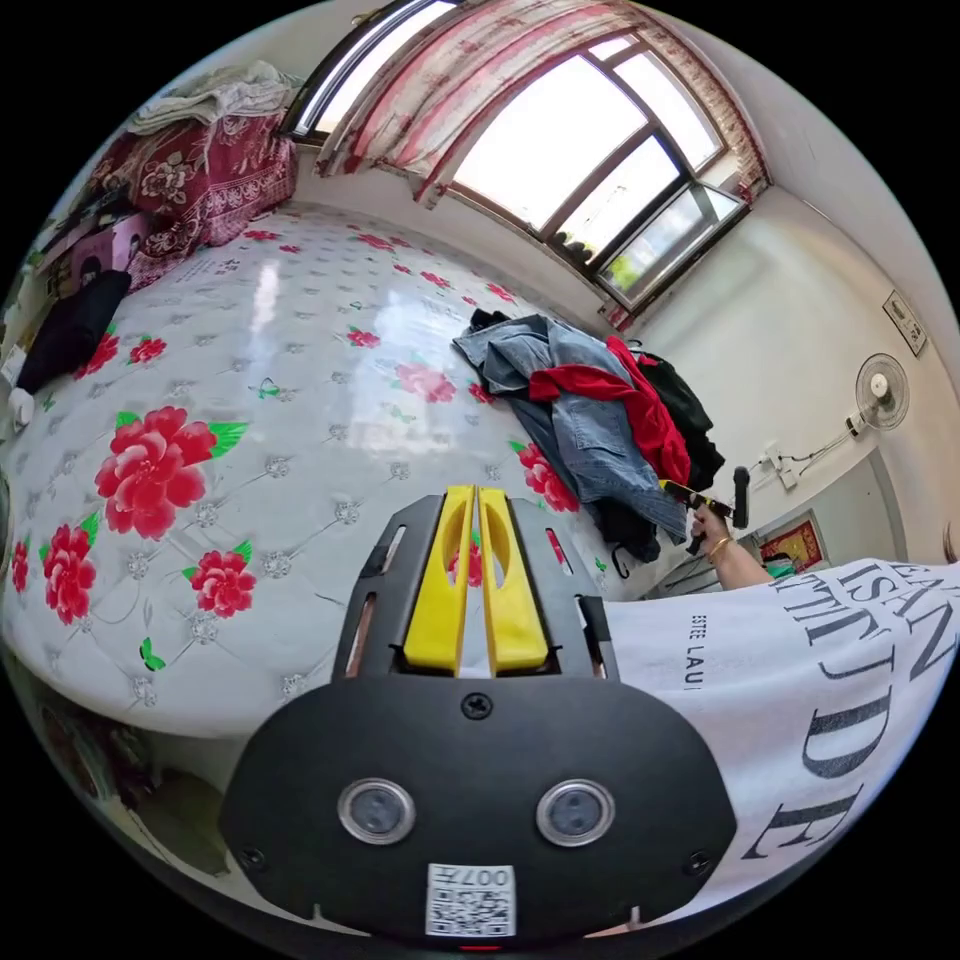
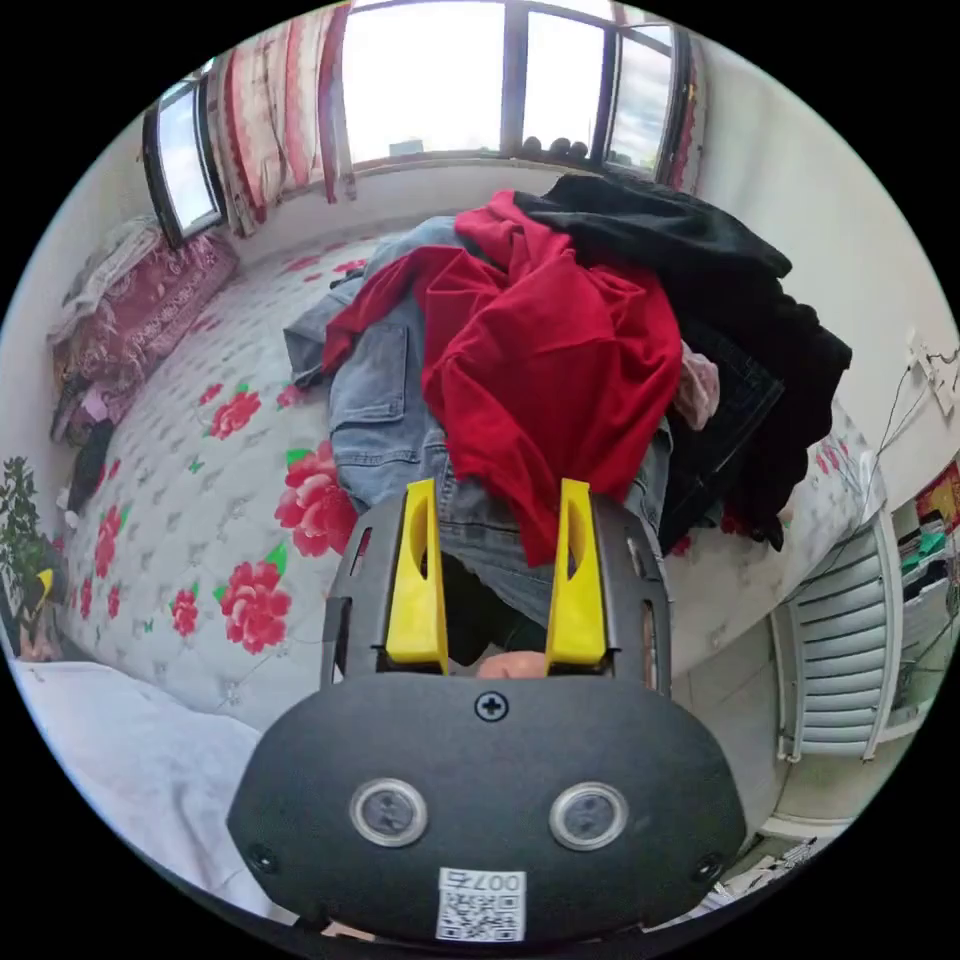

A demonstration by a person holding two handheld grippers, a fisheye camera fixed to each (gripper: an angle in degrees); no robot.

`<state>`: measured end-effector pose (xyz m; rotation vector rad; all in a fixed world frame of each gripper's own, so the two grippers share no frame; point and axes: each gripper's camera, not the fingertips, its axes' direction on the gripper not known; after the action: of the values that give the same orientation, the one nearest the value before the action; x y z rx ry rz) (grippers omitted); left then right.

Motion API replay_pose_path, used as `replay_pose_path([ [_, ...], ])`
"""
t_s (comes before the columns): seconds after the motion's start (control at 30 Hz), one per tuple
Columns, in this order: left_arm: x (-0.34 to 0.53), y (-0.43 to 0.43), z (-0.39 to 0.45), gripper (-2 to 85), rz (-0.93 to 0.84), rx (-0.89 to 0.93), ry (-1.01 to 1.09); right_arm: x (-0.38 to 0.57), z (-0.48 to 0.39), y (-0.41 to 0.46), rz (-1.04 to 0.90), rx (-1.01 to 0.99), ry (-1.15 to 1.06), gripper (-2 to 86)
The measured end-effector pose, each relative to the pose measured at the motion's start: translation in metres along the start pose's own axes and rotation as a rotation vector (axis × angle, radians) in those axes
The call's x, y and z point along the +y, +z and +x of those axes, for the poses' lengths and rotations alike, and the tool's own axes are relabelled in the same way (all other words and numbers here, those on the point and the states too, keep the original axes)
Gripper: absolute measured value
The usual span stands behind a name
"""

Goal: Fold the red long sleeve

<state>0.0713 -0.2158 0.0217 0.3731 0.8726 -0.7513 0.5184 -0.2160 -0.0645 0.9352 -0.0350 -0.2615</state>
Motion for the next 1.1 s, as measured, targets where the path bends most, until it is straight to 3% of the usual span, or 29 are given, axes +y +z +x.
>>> replay_pose_path([
  [0.07, -0.004, 0.009, 0.007, -1.0, -0.021, 0.004, 0.029, 0.008, -0.013, -0.003, 0.061, 0.159, 0.0, 5.0],
  [0.13, -0.006, 0.015, 0.012, -0.9, -0.037, 0.005, 0.051, 0.005, -0.022, -0.018, 0.109, 0.135, -0.044, 3.3],
  [0.27, 0.0, 0.024, 0.007, -0.8, -0.05, 0.027, 0.039, 0.002, -0.037, -0.068, 0.283, -0.267, -0.075, 1.1],
  [0.37, 0.011, 0.026, -0.003, -0.5, -0.049, 0.044, 0.012, 0.008, -0.072, -0.076, 0.297, -0.559, -0.13, 0.5],
  [0.53, 0.029, 0.027, -0.021, 2.3, -0.043, 0.053, -0.025, 0.042, -0.207, -0.071, 0.169, -0.916, -0.411, 0.6],
  [0.67, 0.05, 0.024, -0.044, 4.6, -0.051, 0.009, -0.08, 0.09, -0.328, -0.054, -0.135, -1.254, -0.686, 2.1],
  [0.77, 0.071, 0.02, -0.067, 5.2, -0.067, -0.061, -0.134, 0.123, -0.368, -0.061, -0.204, -1.154, -0.958, 3.3],
  [0.83, 0.084, 0.019, -0.081, 5.4, -0.081, -0.09, -0.17, 0.128, -0.363, -0.057, -0.159, -1.085, -0.946, 3.8],
  [1.1, 0.11, 0.068, -0.105, 8.2, -0.195, -0.162, -0.176, 0.112, -0.281, 0.051, -0.237, -0.812, -0.391, 6.7],
])
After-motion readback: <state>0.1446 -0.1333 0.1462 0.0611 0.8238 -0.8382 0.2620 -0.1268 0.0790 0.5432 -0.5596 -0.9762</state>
